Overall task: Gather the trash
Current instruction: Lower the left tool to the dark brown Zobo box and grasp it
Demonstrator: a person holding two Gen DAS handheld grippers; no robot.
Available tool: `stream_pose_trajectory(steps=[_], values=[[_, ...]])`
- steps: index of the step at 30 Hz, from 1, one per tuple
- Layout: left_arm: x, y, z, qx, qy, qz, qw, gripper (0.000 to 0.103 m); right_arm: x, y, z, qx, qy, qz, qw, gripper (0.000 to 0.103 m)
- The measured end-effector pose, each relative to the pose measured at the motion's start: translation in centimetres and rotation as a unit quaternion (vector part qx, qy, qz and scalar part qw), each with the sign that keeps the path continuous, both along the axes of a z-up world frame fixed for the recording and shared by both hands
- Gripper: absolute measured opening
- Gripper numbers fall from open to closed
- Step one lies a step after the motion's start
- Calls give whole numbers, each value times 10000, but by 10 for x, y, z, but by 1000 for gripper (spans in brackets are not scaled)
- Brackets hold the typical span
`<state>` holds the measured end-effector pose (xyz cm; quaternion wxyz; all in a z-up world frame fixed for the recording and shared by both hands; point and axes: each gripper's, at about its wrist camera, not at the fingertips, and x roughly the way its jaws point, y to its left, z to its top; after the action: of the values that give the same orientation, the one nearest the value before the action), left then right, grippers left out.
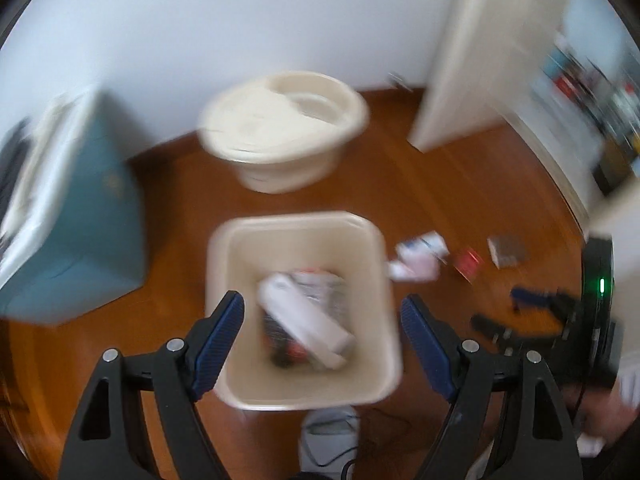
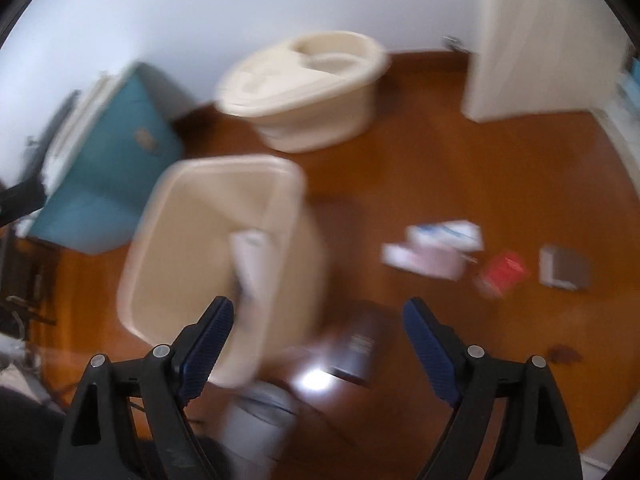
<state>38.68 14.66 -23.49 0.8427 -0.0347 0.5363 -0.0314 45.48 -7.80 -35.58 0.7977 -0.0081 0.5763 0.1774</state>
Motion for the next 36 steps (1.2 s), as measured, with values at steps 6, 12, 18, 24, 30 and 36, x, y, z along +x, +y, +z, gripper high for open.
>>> stream_pose_trajectory(steps=[6, 12, 18, 24, 30, 36], values=[[11, -112, -81, -557, 606, -435, 9957, 81, -1, -152, -16, -472, 166, -696, 9963, 89], [9, -176, -208, -250, 1336, -647, 9886, 81, -21, -275, -30, -388, 62, -1528, 9875, 89], [30, -174, -317, 410, 1788, -489, 9818, 81, -40, -318, -85, -86, 302, -1633, 9861, 89], [40, -166, -374, 589, 2078, -314, 9759, 81, -38, -326, -146, 68, 582, -1675, 9841, 89], [42, -161, -394, 448, 2192, -261, 9743, 84, -26, -346, -168, 37, 491, -1958, 9794, 89], [43, -158, -388, 367, 2110, -430, 9759, 74, -21, -375, -177, 66, 357, -2547, 9663, 89]])
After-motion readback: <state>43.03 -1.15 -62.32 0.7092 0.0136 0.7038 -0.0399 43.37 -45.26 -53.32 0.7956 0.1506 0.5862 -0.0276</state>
